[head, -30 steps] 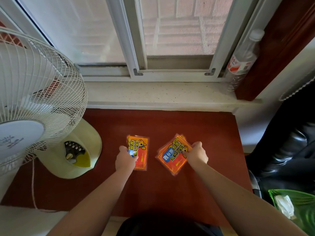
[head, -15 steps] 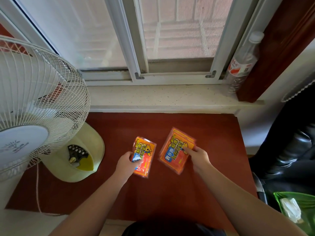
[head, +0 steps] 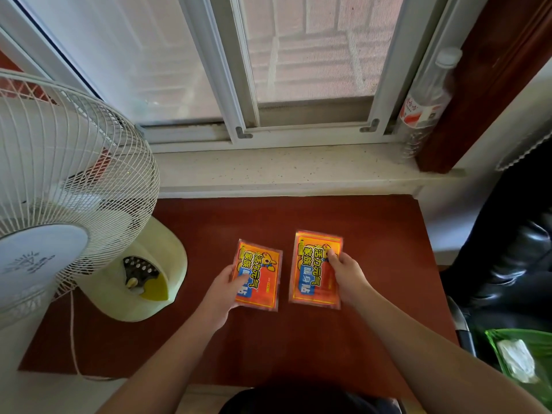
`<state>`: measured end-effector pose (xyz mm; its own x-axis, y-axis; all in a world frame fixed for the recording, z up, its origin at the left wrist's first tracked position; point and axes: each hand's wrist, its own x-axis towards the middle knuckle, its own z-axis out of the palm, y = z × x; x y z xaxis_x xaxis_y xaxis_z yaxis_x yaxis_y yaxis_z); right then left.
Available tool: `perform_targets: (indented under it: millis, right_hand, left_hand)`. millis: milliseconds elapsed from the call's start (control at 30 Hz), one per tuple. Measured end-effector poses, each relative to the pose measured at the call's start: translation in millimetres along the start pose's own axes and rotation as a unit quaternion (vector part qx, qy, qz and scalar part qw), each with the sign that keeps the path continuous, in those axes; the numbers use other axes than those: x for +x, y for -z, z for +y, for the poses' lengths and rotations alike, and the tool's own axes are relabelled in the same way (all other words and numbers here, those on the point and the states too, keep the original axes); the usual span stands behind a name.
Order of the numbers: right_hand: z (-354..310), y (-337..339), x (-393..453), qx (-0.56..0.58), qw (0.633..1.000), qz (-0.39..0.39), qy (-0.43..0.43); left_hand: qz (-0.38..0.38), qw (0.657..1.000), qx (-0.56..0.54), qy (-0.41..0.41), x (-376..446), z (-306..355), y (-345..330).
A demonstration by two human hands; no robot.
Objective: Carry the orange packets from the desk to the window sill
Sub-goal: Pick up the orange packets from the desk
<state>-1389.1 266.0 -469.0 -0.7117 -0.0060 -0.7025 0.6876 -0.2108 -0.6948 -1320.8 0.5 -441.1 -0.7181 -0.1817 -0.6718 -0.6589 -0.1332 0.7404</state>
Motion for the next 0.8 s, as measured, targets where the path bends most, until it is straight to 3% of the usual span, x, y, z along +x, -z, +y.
perform_targets:
  millis: [233, 400, 633, 800]
  right_hand:
    - [-12, 5, -25, 0.020, 0.998, -0.046, -0.045]
    - [-16, 11, -51, 0.018, 0.996, -0.085, -0.020]
    - [-11, 16, -86, 0.046, 0.996, -0.078, 0.024]
    - [6, 4, -122, 0.054, 0.996, -0.041, 0.056]
  left_hand:
    - [-0.046, 0.998, -0.037, 0.000, -19, 10, -2]
    - [-0.073, 0.996, -0.047, 0.005, -31, 14, 0]
    - [-0.123, 0.992, 0.004, -0.029, -45, 25, 9]
    - [-0.163, 0.986, -0.024, -0.036, -58, 35, 21]
